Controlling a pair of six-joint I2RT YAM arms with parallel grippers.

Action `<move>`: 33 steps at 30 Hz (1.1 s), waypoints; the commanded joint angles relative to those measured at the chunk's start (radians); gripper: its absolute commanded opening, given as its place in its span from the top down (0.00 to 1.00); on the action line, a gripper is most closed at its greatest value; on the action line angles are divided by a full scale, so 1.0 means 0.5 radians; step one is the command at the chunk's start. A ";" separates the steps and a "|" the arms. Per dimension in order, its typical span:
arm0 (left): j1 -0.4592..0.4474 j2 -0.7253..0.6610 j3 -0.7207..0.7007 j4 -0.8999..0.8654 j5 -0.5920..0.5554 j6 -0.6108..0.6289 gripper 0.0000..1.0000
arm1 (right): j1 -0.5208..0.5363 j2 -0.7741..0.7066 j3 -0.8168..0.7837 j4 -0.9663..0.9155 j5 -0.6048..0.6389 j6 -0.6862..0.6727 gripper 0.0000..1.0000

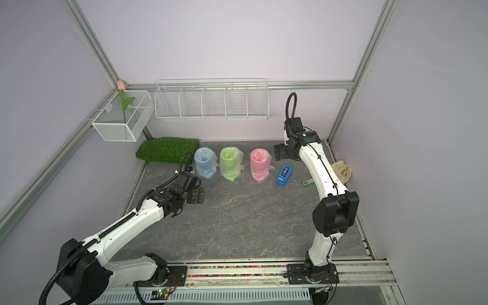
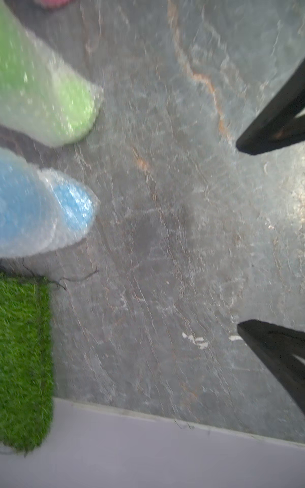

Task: Wrap wine glasses in bubble wrap
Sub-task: Place the bubble wrap at the center of the board, then reset both arms

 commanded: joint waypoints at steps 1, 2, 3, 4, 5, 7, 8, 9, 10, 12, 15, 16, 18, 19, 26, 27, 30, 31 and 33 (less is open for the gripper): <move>0.079 -0.157 -0.155 0.255 -0.269 0.085 0.01 | -0.119 -0.193 -0.438 0.361 0.010 -0.006 0.11; 0.111 -0.197 -0.207 0.335 -0.309 0.098 0.00 | -0.152 -0.246 -0.562 0.437 0.008 -0.004 0.12; 0.138 -0.237 -0.279 0.454 -0.365 0.129 0.00 | -0.190 -0.300 -0.707 0.527 0.033 0.000 0.12; 0.154 -0.272 -0.356 0.594 -0.446 0.166 0.00 | -0.226 -0.341 -0.833 0.613 0.056 0.020 0.12; 0.161 -0.296 -0.430 0.734 -0.531 0.224 0.00 | -0.256 -0.362 -0.933 0.691 0.064 0.032 0.12; 0.183 -0.316 -0.619 1.123 -0.639 0.381 0.00 | -0.325 -0.399 -1.156 0.891 0.090 0.071 0.12; 0.197 -0.305 -0.703 1.313 -0.658 0.465 0.00 | -0.349 -0.411 -1.250 0.990 0.086 0.080 0.11; 0.215 -0.276 -0.816 1.572 -0.644 0.583 0.00 | -0.371 -0.427 -1.369 1.132 0.071 0.086 0.11; 0.215 -0.219 -0.926 1.848 -0.630 0.717 0.00 | -0.383 -0.443 -1.488 1.291 0.062 0.093 0.11; 0.244 -0.023 -1.100 2.376 -0.636 0.886 0.00 | -0.382 -0.462 -1.685 1.574 0.012 0.057 0.10; 0.293 0.256 -1.008 2.510 -0.675 0.952 0.00 | -0.376 -0.480 -2.010 2.067 -0.051 0.021 0.09; 0.324 0.316 -0.987 2.602 -0.624 0.969 0.00 | -0.373 -0.497 -2.114 2.261 -0.051 0.007 0.09; 0.390 0.370 -0.996 2.779 -0.533 0.938 0.00 | -0.365 -0.523 -2.323 2.658 -0.090 -0.038 0.09; 0.447 0.373 -0.996 2.812 -0.427 0.871 0.00 | -0.366 -0.553 -2.373 2.739 -0.084 -0.039 0.09; 0.785 0.485 -1.002 2.977 0.064 0.615 0.00 | -0.360 -0.662 -2.667 3.311 0.011 -0.264 0.08; 0.845 0.547 -1.020 3.048 0.166 0.572 0.00 | -0.377 -0.630 -2.692 3.403 0.015 -0.250 0.09; 0.917 0.693 -0.998 3.120 0.310 0.554 0.00 | -0.378 -0.518 -2.721 3.542 -0.108 -0.303 0.07; 0.940 0.636 -0.932 2.895 0.386 0.532 0.00 | -0.362 -0.495 -2.746 3.610 -0.110 -0.327 0.07; 0.991 0.636 -0.869 2.794 0.466 0.498 0.00 | -0.362 -0.467 -2.768 3.644 -0.093 -0.308 0.09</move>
